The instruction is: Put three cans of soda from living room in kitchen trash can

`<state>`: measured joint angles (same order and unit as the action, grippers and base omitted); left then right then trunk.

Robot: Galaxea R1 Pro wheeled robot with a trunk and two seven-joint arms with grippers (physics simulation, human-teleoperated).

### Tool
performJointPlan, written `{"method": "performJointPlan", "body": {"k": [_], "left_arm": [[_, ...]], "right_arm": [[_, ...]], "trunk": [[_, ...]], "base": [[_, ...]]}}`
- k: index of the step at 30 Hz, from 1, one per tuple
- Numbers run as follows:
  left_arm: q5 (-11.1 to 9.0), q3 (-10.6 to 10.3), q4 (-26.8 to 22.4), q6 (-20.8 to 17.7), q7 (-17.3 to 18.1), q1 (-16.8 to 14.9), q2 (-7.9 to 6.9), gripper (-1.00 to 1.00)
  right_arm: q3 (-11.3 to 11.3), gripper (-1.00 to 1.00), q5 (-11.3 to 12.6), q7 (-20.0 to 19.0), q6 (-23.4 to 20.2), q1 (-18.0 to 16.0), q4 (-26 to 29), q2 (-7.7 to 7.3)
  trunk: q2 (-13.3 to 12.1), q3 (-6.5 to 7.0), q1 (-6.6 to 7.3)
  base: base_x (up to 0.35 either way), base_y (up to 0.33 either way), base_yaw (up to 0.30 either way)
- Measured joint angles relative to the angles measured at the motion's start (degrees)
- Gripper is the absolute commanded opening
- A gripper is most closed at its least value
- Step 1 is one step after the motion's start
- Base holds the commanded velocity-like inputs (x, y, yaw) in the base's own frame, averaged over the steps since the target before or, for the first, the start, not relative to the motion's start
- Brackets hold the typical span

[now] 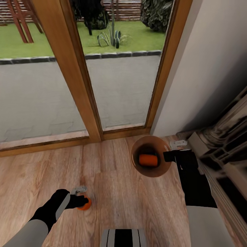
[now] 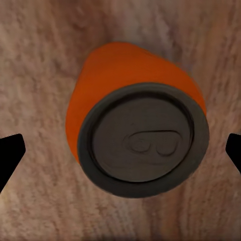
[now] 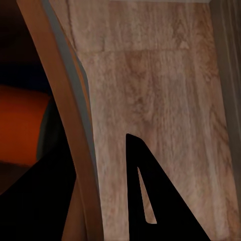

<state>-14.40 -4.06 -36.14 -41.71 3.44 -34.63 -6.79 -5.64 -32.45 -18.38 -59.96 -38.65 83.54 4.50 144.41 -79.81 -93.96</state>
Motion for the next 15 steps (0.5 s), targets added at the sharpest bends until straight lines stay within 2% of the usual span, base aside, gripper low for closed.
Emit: {"method": "performJointPlan", "body": {"k": [5,15], "left_arm": [[0.0,-0.1,0.0,0.0,0.0,0.0,0.01,1.0],[0.0,-0.1,-0.1,0.0,0.0,0.0,0.01,1.0]], "right_arm": [[0.0,-1.0,0.0,0.0,0.0,0.0,0.0,-0.02],[0.1,-1.0,0.0,0.0,0.0,0.1,0.1,0.04]], "trunk": [[0.1,-1.11,-0.13],[0.1,-1.11,-0.12]], "base": [[0.0,0.0,0.0],[0.0,0.0,0.0]]}}
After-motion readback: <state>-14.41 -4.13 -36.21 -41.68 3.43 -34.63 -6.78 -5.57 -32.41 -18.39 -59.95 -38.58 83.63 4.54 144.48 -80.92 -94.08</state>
